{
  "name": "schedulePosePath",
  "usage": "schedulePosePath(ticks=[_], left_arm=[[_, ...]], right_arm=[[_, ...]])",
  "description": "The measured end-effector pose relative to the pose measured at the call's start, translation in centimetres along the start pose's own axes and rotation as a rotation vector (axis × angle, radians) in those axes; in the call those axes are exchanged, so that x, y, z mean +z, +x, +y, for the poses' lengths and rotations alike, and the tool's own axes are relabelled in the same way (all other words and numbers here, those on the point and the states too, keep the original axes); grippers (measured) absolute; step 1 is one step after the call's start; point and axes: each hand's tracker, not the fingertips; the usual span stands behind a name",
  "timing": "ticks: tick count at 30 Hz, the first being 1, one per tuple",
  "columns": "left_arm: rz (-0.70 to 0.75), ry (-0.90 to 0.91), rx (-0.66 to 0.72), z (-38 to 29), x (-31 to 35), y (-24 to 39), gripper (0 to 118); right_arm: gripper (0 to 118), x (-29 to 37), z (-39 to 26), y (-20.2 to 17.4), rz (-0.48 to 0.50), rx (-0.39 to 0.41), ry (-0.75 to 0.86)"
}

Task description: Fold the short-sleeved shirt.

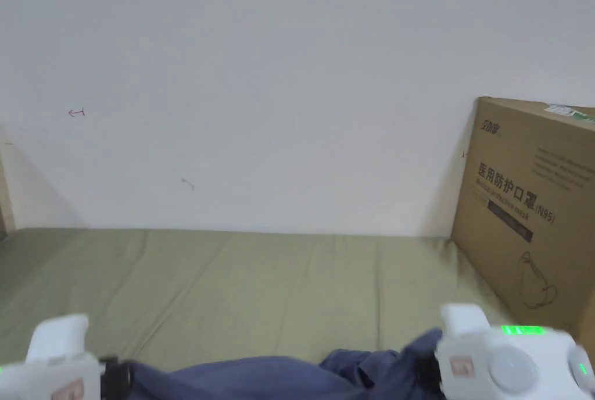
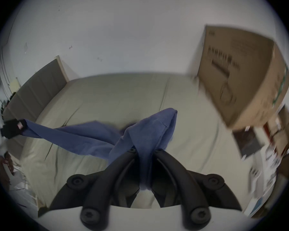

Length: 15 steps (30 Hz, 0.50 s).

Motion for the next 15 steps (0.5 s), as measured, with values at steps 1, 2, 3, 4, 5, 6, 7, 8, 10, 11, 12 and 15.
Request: schedulePosePath(ticks=[1,2,3,4,5,6,7,8,10,11,12,15], left_arm=[[-0.006,0.000,0.007,-2.1,1.2,-0.4,2],[-0.016,0.001,0.010,-4.0,2.9,-0.8,2],[-0.024,0.018,0.012,-5.5,4.7,-1.1,2],[-0.027,0.032,0.003,-6.7,6.5,-1.3,2],[-0.035,0.074,-0.021,-8.5,9.6,-0.3,2],[-0.026,0.114,-0.033,-9.3,11.8,-0.4,2],[-0.005,0.132,-0.034,-9.9,13.7,-0.6,2],[0.010,0.153,-0.029,-10.3,16.0,-0.7,2],[0.008,0.194,-0.017,-10.7,20.0,0.0,2],[0.005,0.218,-0.029,-10.5,21.7,0.3,2],[0.006,0.236,-0.044,-10.3,23.0,0.6,2],[0.006,0.247,-0.105,-9.2,25.2,2.2,2]], right_arm=[[10,1.1,-2.3,0.4,0.001,-0.019,-0.002],[10,3.0,-5.3,0.3,-0.007,-0.042,0.024],[10,4.7,-7.5,0.6,-0.003,-0.077,0.036],[10,6.6,-9.2,0.7,-0.005,-0.094,0.055],[10,8.7,-11.0,0.7,-0.005,-0.084,0.079],[10,11.7,-12.8,-0.3,0.009,-0.079,0.093],[10,13.7,-13.8,-0.4,0.021,-0.086,0.099],[10,16.1,-14.9,-0.6,0.028,-0.104,0.117],[10,19.5,-15.8,-0.8,0.046,-0.130,0.123],[10,21.2,-16.2,-0.9,0.052,-0.135,0.131],[10,22.3,-16.4,-1.1,0.051,-0.137,0.137],[10,24.1,-16.6,-1.4,0.057,-0.144,0.150]])
